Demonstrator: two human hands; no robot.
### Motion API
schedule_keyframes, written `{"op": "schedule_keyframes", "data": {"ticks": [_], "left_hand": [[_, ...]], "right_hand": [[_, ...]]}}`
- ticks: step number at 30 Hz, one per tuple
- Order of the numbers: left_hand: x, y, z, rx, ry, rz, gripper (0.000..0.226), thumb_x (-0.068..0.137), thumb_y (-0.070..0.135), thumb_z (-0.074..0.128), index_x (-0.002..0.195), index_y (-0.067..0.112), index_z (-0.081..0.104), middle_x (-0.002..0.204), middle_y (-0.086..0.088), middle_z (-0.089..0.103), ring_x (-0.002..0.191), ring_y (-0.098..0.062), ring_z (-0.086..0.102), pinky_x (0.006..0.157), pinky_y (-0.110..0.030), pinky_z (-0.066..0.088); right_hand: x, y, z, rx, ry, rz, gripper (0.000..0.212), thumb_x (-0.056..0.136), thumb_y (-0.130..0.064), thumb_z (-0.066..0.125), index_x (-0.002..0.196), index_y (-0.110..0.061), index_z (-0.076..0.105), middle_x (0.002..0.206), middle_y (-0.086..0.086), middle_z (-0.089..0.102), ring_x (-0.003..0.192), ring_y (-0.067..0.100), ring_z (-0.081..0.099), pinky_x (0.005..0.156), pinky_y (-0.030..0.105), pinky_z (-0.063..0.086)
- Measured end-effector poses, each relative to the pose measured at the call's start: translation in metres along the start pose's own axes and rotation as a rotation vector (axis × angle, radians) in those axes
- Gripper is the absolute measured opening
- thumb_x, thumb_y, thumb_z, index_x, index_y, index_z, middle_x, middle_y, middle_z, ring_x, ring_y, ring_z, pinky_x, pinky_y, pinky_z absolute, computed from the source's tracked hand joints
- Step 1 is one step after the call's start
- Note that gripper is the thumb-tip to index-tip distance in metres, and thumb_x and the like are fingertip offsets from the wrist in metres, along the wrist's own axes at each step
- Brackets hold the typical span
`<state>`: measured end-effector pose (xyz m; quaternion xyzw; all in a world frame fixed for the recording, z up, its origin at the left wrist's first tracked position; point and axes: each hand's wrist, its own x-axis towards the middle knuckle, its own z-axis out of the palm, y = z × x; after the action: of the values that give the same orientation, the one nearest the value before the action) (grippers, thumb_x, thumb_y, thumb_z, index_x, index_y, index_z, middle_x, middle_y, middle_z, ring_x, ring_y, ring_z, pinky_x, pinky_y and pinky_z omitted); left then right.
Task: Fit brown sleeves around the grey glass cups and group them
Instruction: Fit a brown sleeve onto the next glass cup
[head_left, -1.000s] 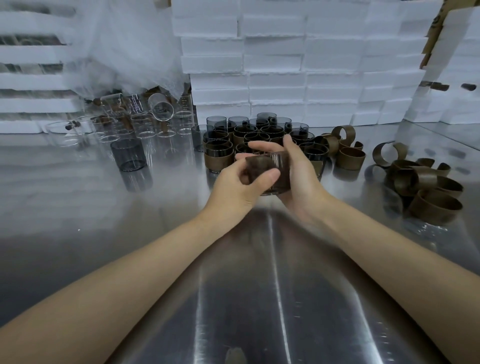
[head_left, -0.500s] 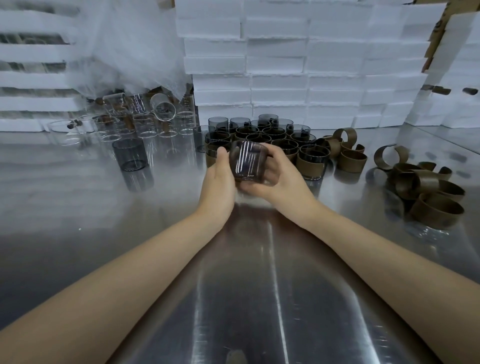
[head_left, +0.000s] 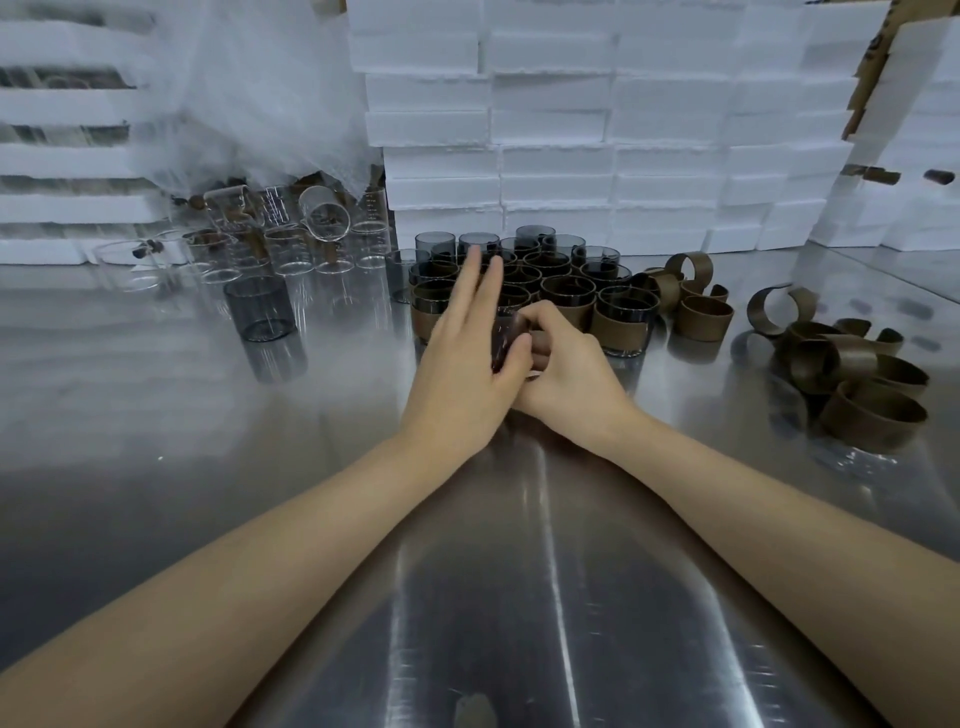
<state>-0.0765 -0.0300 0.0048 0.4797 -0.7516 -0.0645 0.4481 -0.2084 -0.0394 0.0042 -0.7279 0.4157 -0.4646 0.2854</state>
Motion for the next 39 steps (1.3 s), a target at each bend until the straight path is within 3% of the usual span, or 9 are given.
{"op": "schedule_keyframes", "data": {"ticks": [4,9,17,22,25,29,32,35,39], "left_hand": [[0.004,-0.004,-0.006,-0.244,-0.041,-0.139,0.079,0.084,0.026,0.074,0.149,0.037,0.030,0.158,0.011,0.026,0.133,0.006,0.037,0.091,0.007,0.024],[0.007,-0.008,-0.008,-0.779,-0.201,-0.314,0.090,0.067,0.023,0.083,0.140,0.042,0.034,0.131,0.005,0.056,0.113,-0.001,0.061,0.086,-0.022,0.053],[0.004,-0.006,-0.005,-0.763,-0.263,-0.257,0.116,0.075,0.039,0.077,0.153,0.038,-0.010,0.150,0.017,0.022,0.137,-0.001,0.033,0.109,-0.035,0.042],[0.002,-0.005,-0.001,-0.854,-0.181,-0.234,0.098,0.084,0.019,0.065,0.153,0.033,-0.003,0.150,0.010,0.023,0.123,0.003,0.047,0.087,-0.026,0.055],[0.004,-0.005,0.000,-0.886,-0.133,-0.265,0.101,0.078,0.030,0.063,0.155,0.030,-0.003,0.156,0.010,0.019,0.129,-0.013,0.051,0.100,-0.041,0.051],[0.005,-0.006,-0.002,-0.943,-0.144,-0.273,0.093,0.081,0.030,0.060,0.155,0.032,0.005,0.149,0.015,0.024,0.096,-0.020,0.071,0.082,-0.026,0.057],[0.006,-0.007,-0.002,-0.976,-0.172,-0.277,0.087,0.081,0.029,0.060,0.154,0.035,0.013,0.150,0.003,0.038,0.087,-0.019,0.073,0.079,-0.025,0.057],[0.006,-0.008,-0.002,-0.959,-0.176,-0.265,0.082,0.081,0.033,0.061,0.152,0.038,0.021,0.157,0.000,0.031,0.085,-0.020,0.073,0.079,-0.027,0.058],[0.005,-0.010,-0.001,-0.897,-0.196,-0.255,0.071,0.082,0.040,0.062,0.147,0.041,0.031,0.159,0.013,0.022,0.083,-0.022,0.074,0.077,-0.028,0.059]], "right_hand": [[0.000,0.001,0.001,0.019,-0.030,-0.005,0.044,0.070,-0.004,0.078,0.101,-0.018,0.050,0.088,-0.006,0.071,0.071,0.002,0.065,0.070,0.022,0.052],[0.001,-0.001,-0.001,0.046,-0.006,-0.026,0.052,0.067,-0.002,0.071,0.089,-0.036,0.038,0.096,-0.005,0.063,0.091,0.026,0.066,0.079,0.054,0.054],[0.000,-0.006,-0.005,0.161,0.085,0.084,0.057,0.065,-0.009,0.052,0.120,-0.024,0.056,0.100,0.003,0.071,0.095,0.019,0.069,0.079,0.048,0.059],[0.003,-0.017,-0.018,-0.270,0.070,-0.034,0.062,0.073,0.001,0.048,0.130,-0.020,0.061,0.092,0.006,0.075,0.087,0.023,0.069,0.081,0.043,0.056],[0.006,-0.025,-0.032,-0.746,0.174,-0.063,0.038,0.081,-0.009,0.049,0.106,-0.026,0.072,0.085,0.008,0.072,0.084,0.035,0.064,0.073,0.041,0.052],[0.011,-0.030,-0.065,-1.079,0.276,0.203,0.023,0.081,-0.011,0.047,0.089,-0.014,0.068,0.082,0.009,0.057,0.084,0.035,0.057,0.062,0.030,0.034],[0.014,-0.024,-0.097,-1.250,0.238,0.514,0.033,0.084,-0.014,0.048,0.115,-0.008,0.060,0.119,0.018,0.051,0.114,0.038,0.046,0.090,0.045,0.038],[0.014,-0.013,-0.126,-1.145,0.164,0.915,0.049,0.088,-0.015,0.046,0.136,-0.007,0.043,0.149,0.021,0.024,0.140,0.047,0.016,0.109,0.071,0.012],[0.012,0.000,-0.143,-1.063,0.047,1.033,0.062,0.093,-0.014,0.049,0.149,-0.003,0.023,0.151,0.026,0.025,0.138,0.048,0.023,0.110,0.062,0.026]]}}
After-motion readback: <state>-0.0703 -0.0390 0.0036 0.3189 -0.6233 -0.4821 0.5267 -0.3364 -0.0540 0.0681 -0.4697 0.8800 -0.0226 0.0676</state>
